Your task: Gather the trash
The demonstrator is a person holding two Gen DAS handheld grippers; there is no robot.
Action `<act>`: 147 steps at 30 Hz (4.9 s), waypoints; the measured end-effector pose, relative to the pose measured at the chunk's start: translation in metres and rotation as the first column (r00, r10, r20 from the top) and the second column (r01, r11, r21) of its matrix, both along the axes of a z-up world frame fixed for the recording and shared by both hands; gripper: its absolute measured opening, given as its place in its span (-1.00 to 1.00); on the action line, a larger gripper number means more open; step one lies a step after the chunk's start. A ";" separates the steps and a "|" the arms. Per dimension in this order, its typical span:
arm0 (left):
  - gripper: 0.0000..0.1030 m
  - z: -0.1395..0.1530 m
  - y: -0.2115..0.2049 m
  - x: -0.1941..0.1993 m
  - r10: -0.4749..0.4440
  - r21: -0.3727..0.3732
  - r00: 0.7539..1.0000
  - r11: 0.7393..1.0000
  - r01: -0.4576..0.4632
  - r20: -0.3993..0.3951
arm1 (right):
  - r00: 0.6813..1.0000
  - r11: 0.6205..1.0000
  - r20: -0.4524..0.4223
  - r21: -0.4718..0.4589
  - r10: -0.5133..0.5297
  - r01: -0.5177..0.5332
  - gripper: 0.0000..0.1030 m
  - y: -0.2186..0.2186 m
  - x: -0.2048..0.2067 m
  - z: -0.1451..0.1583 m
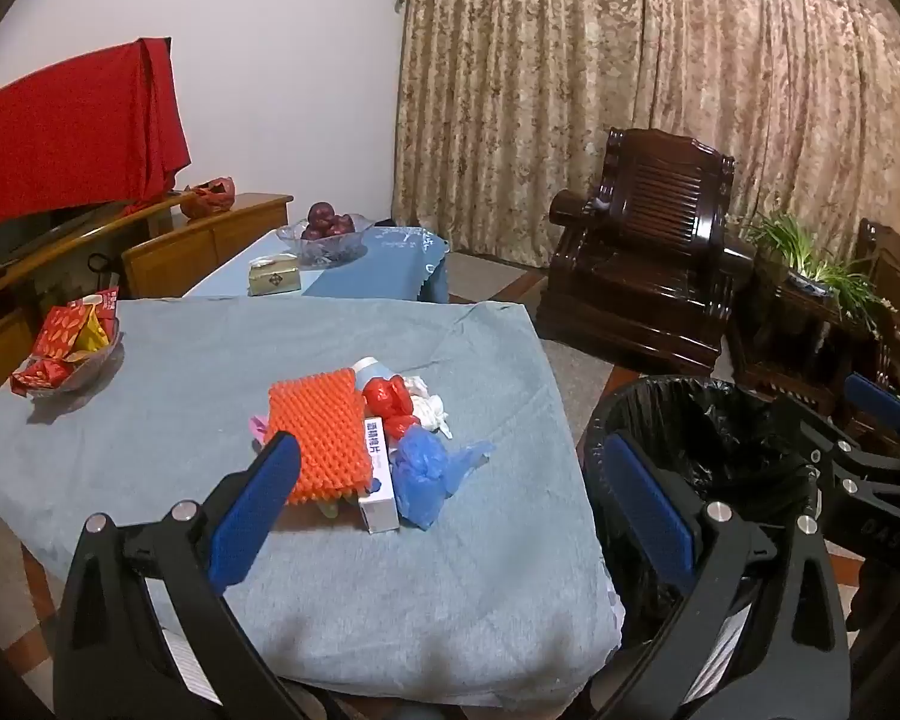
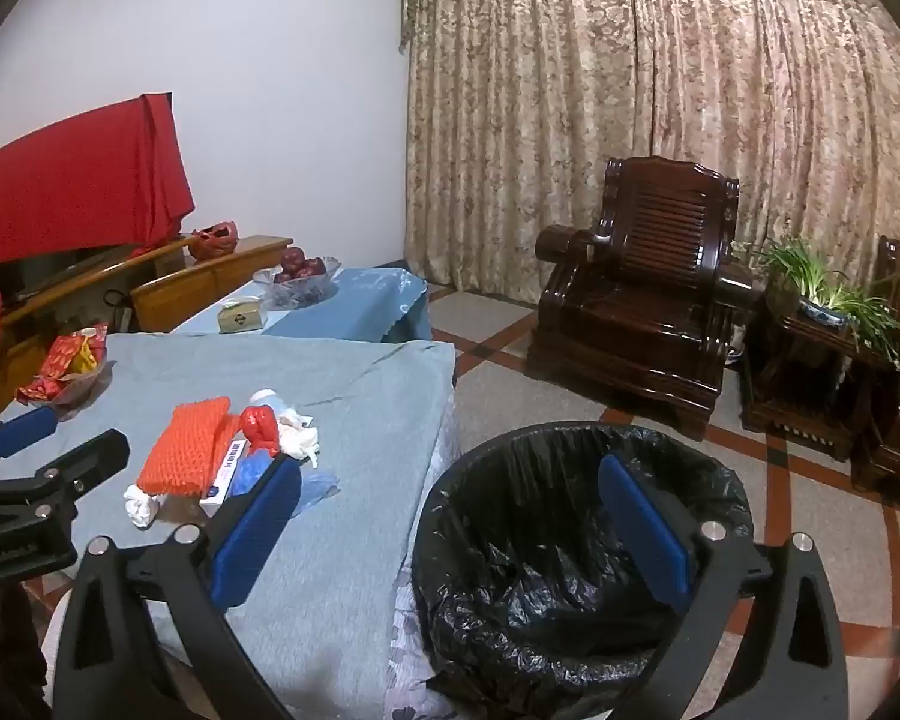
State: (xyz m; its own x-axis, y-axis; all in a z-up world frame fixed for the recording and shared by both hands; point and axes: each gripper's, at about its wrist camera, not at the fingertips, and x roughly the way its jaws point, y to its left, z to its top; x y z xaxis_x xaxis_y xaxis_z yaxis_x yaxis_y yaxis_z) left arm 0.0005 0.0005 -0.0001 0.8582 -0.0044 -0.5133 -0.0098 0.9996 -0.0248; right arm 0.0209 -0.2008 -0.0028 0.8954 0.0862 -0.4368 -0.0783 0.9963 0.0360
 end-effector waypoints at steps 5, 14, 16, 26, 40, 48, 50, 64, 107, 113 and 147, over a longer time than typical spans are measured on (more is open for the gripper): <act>0.90 0.000 0.000 0.000 -0.001 -0.003 1.000 1.000 0.001 0.003 | 1.000 1.000 0.001 0.003 -0.006 0.006 0.88 -0.001 0.000 0.000; 0.90 0.000 0.001 0.000 0.001 -0.001 1.000 1.000 -0.001 0.004 | 1.000 1.000 -0.001 0.004 -0.002 0.002 0.88 -0.001 0.000 0.002; 0.90 0.000 0.000 0.000 0.001 0.001 1.000 1.000 -0.001 0.004 | 1.000 1.000 -0.002 0.003 -0.002 0.002 0.88 -0.001 0.000 0.002; 0.90 0.000 0.000 0.000 0.000 0.000 1.000 1.000 0.000 0.003 | 1.000 1.000 -0.001 0.004 -0.002 0.002 0.88 -0.004 0.001 -0.001; 0.90 0.000 0.000 0.000 -0.001 0.004 1.000 1.000 0.001 0.003 | 1.000 1.000 -0.001 0.005 -0.004 0.004 0.88 -0.002 0.002 0.000; 0.90 0.000 0.000 0.000 -0.001 0.003 1.000 1.000 0.001 0.003 | 1.000 1.000 -0.003 0.004 -0.004 0.004 0.88 -0.003 0.005 -0.003; 0.90 0.000 0.000 0.000 -0.002 0.003 1.000 1.000 0.002 0.003 | 1.000 1.000 -0.003 0.005 -0.005 0.005 0.88 -0.003 0.004 -0.002; 0.90 0.000 0.000 0.000 -0.001 0.002 1.000 1.000 0.001 0.002 | 1.000 1.000 -0.011 0.004 -0.007 0.007 0.88 -0.001 0.006 -0.004; 0.90 -0.048 0.085 0.027 0.126 -0.013 0.992 0.992 -0.126 -0.008 | 0.991 0.995 -0.092 0.005 0.099 -0.099 0.88 0.063 0.068 -0.053; 0.90 -0.070 0.121 0.045 0.168 -0.003 0.984 0.986 -0.168 -0.054 | 0.976 0.989 -0.156 0.021 0.151 -0.150 0.88 0.097 0.102 -0.084; -0.07 -0.137 0.135 0.114 0.047 -0.107 0.974 0.992 -0.072 -0.221 | 0.798 0.852 -0.307 0.110 0.519 -0.512 -0.75 0.178 0.157 -0.135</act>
State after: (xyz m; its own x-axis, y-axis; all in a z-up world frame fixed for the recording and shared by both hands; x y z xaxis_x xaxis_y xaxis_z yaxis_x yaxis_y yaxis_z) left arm 0.1142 0.1359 -0.1373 0.7267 -0.0254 -0.6865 -0.0870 0.9879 -0.1286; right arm 0.1781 -0.0230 -0.1381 0.5308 0.5076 -0.6787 -0.5610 0.8107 0.1675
